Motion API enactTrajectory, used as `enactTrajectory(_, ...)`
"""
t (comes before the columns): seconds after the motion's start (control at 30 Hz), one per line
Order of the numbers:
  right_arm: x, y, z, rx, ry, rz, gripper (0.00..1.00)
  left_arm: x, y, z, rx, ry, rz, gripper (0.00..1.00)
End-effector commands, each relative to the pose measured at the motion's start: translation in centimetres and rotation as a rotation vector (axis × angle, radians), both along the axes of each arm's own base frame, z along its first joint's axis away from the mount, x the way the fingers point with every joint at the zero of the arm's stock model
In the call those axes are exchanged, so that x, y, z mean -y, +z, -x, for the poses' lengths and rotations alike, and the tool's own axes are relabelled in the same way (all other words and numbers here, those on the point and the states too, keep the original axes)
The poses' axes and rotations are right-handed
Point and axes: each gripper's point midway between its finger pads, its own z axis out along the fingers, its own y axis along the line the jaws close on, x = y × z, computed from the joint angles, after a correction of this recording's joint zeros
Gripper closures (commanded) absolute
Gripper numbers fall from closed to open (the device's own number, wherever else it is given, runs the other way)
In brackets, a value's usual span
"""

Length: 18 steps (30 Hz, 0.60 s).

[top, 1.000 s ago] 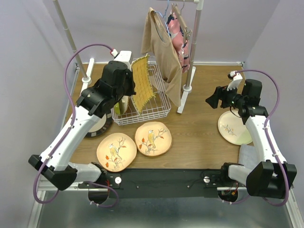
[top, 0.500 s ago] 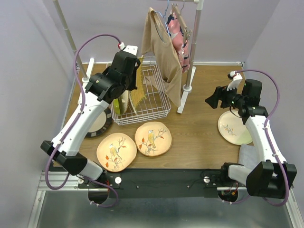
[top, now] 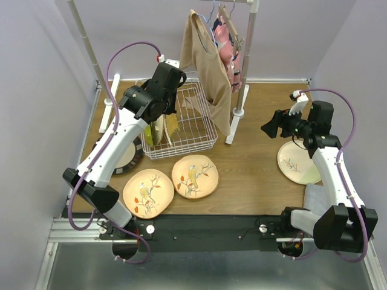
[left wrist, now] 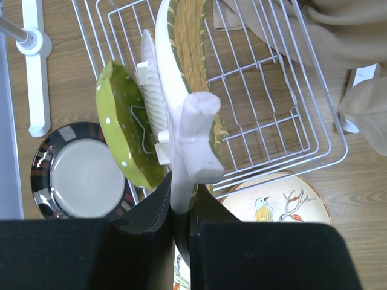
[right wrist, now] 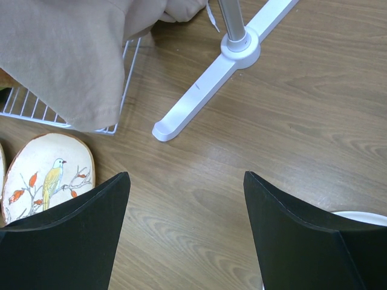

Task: Load the plates into the dish rack
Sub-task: Insert the plate into the dish rack

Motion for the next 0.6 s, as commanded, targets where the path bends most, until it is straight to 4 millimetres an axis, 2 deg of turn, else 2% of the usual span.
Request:
enactTrajectory(0.0, -0.2, 0.0, 0.0, 0.008, 0.009, -0.019, 0.16, -1.2, 1.4, -0.7, 0.059, 0.068, -0.013, 1.00)
enactTrajectory(0.37, -0.4, 0.1, 0.1, 0.005, 0.017, -0.029, 0.16, -1.3, -0.2, -1.5, 0.029, 0.099, -0.063, 1.00)
enactTrajectory(0.57, -0.3, -0.1, 0.1, 0.002, 0.017, -0.027, 0.16, -2.2, 0.1, -1.6, 0.048, 0.126, -0.100, 1.00)
